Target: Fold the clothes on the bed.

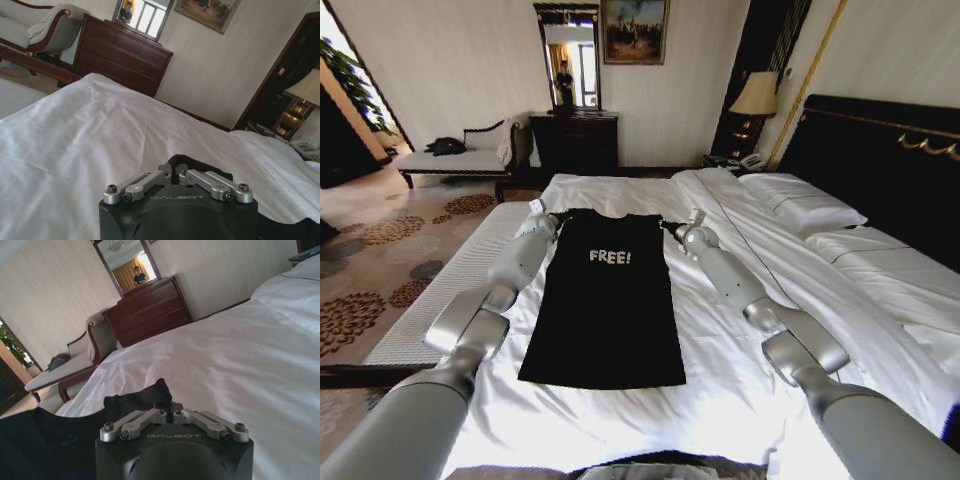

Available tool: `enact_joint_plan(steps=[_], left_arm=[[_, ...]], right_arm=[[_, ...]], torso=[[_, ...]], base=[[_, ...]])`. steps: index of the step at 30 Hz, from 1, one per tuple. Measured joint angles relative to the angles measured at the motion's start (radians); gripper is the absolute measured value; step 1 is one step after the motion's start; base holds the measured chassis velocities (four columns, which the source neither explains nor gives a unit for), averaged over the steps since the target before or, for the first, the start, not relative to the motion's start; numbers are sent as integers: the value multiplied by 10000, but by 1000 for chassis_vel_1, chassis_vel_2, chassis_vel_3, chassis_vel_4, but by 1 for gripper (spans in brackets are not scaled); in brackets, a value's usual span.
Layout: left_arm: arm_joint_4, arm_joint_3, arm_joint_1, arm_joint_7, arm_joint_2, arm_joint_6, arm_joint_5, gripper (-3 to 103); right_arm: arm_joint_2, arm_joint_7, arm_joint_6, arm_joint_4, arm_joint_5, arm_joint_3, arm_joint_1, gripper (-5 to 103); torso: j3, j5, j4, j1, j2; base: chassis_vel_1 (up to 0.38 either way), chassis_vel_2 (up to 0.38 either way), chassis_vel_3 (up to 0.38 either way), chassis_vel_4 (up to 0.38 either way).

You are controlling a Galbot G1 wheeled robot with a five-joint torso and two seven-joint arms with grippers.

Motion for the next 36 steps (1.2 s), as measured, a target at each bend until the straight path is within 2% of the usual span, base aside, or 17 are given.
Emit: enact_joint_plan(steps=[6,10,11,14,15,17,19,21,25,27,30,31,35,36], left_arm=[[-321,-37,232,-83,39,-1,1,2],[-1510,-158,1196,-379,394,13,-94,2],[-1510,-158,1196,-379,394,13,-94,2],[-2840,-239,2246,-661,869,-263,-207,2],[-2840,-239,2246,-661,869,-263,-207,2],[-3556,-296,2762,-789,1101,-444,-226,2],[-4687,-487,3417,-1009,1377,-560,-419,2],[-5069,-541,3636,-1087,1487,-566,-510,2],[-6842,-797,4755,-1525,1979,-569,-923,2],[-7161,-855,4998,-1594,2081,-569,-975,2],[-8510,-1145,6017,-1889,2532,-570,-1154,2],[-8510,-1145,6017,-1889,2532,-570,-1154,2],[-9947,-1563,6971,-2179,3166,-601,-1438,2],[-9947,-1563,6971,-2179,3166,-601,-1438,2]], right_arm=[[-82,7,52,121,-142,23,-223,1],[-304,256,88,942,-324,154,-738,1],[-304,256,88,942,-324,154,-738,1],[-548,474,317,1648,-835,292,-1295,1],[-548,474,317,1648,-835,292,-1295,1],[-616,601,579,1953,-1101,394,-1592,1],[-800,656,820,2504,-1329,547,-2057,1],[-869,662,871,2715,-1371,604,-2231,1],[-1158,735,976,3855,-1521,910,-3313,1],[-1223,748,977,4079,-1545,942,-3501,1],[-1644,776,1110,5055,-1783,950,-4158,1],[-1644,776,1110,5055,-1783,950,-4158,1],[-2161,974,1163,6165,-1812,1032,-4819,1],[-2161,974,1163,6165,-1812,1032,-4819,1]], torso=[[-3,1,-2,-3,0],[-2,-2,-2,-2,0],[-2,-2,-2,-2,0],[-3,-2,1,-3,1],[-3,-2,1,-3,1],[-3,-5,2,-4,1],[-4,0,0,-3,1],[-4,-3,0,-4,1],[-4,0,-5,-3,1],[-5,0,-4,-4,1],[-4,-4,1,-4,1],[-4,-4,1,-4,1],[-4,-1,-1,-5,1],[-4,-1,-1,-5,1]], base=[[0,0,0,0],[0,0,0,0],[0,0,0,0],[0,0,0,0],[0,0,0,0],[0,0,0,0],[0,0,0,0],[0,0,0,0],[0,0,0,0],[0,0,0,0],[0,0,0,0],[0,0,0,0],[0,0,0,0],[0,0,0,0]])
